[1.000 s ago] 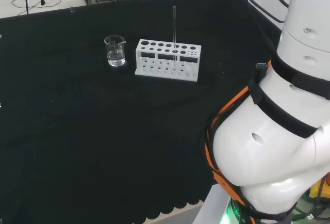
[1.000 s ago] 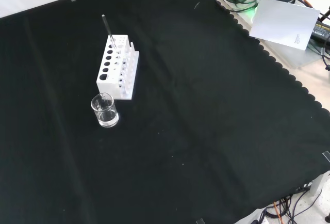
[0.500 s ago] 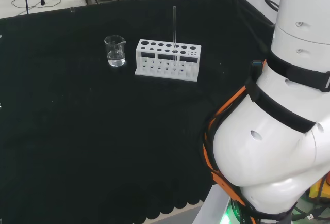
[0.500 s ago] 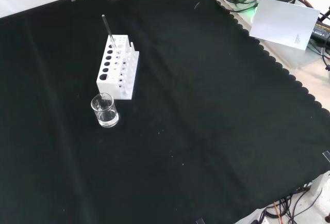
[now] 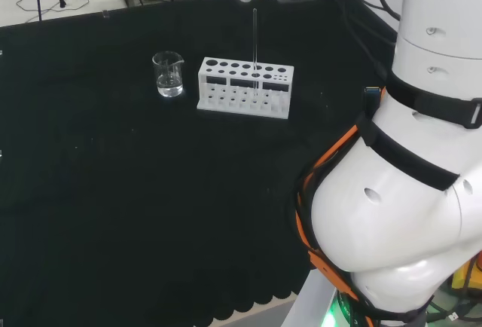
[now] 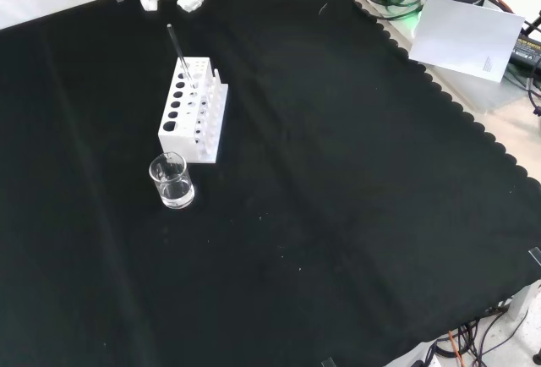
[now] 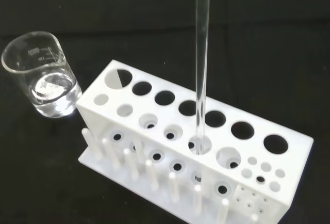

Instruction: Take the glass rod from the white test tube rack.

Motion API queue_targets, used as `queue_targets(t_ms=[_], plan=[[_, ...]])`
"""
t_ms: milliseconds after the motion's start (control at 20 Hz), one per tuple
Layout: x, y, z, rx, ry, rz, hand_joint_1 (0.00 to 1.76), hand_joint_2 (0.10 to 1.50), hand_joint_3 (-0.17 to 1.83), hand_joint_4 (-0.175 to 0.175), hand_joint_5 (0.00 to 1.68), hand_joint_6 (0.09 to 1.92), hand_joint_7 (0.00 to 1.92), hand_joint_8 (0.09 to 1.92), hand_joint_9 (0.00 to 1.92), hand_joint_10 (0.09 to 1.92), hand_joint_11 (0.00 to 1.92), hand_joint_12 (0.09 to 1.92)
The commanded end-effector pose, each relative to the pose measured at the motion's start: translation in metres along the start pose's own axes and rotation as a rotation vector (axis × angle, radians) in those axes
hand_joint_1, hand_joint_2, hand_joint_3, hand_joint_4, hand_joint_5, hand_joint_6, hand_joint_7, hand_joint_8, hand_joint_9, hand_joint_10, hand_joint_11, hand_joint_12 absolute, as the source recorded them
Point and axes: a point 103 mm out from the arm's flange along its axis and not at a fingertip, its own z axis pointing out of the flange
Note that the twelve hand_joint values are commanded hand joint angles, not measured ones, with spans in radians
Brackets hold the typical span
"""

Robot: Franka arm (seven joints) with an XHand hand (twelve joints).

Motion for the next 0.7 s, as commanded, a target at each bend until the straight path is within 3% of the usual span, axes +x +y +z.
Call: queue_targets(t_ms=[50,700], plan=[[-0.006,0.006,0.016,0.009,0.009,0.003,0.56,1.02,0.40,-0.175,0.36,0.59,0.77,1.05,1.02,0.98,0.54,1.37],[-0.015,0.026,0.044,0.037,0.035,-0.006,0.57,1.02,0.40,-0.175,0.35,0.66,0.78,1.06,1.06,1.02,0.57,1.37]])
